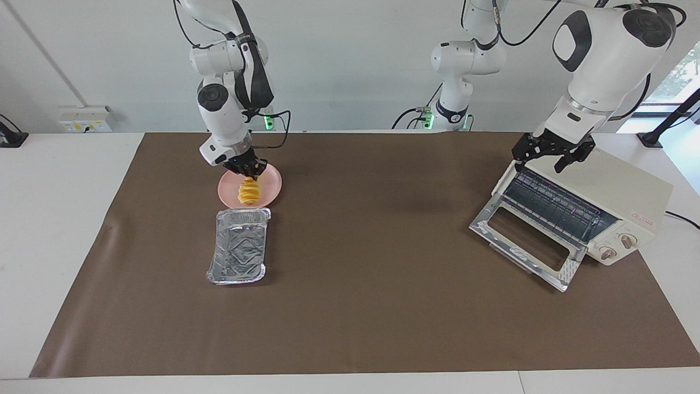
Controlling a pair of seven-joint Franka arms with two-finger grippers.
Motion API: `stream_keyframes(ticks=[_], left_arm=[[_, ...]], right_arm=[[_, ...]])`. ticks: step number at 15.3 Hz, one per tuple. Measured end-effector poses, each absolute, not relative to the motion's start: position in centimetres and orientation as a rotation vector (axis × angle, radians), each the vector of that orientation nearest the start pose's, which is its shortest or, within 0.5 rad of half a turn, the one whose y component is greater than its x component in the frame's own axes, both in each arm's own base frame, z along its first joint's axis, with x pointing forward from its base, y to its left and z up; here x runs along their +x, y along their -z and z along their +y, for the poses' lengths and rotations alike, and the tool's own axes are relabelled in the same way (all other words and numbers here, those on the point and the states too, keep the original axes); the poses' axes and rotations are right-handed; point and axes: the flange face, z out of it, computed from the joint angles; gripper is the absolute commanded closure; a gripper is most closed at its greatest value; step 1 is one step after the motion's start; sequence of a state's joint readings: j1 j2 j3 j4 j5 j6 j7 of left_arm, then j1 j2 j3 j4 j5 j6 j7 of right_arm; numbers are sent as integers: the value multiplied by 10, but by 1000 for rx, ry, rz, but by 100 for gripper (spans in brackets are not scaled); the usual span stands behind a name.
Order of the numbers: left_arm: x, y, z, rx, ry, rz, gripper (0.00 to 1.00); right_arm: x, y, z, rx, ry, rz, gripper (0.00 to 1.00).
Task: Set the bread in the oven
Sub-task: 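Lift the bread with the right gripper and place it in the foil tray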
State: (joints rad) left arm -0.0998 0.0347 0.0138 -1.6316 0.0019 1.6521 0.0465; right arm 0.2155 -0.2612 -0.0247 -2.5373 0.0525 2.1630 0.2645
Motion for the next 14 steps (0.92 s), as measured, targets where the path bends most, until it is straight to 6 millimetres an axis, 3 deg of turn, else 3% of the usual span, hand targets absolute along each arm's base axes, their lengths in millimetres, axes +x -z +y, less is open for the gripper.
stream_keyframes(ticks=[3,4,6,9,12,14], left_arm=[[568,-583,-49,-3132,-22,208,0],[568,-583,-49,-3132,-22,208,0],[568,-583,-49,-3132,-22,208,0],[568,-583,-49,-3132,-22,208,0],[568,-583,-49,-3132,-22,208,0],[568,-583,-49,-3132,-22,208,0]], right_arm=[[438,-431,73,-3098,-128,43,100],[450,-447,65,-3092,-89,-40,100],[476,-458,51,-3087,-49,-125,100],[524,-449,48,-3090,-18,-143,100],[565,-418,54,-3094,47,-144,100],[580,-394,59,-3096,84,-152,100]])
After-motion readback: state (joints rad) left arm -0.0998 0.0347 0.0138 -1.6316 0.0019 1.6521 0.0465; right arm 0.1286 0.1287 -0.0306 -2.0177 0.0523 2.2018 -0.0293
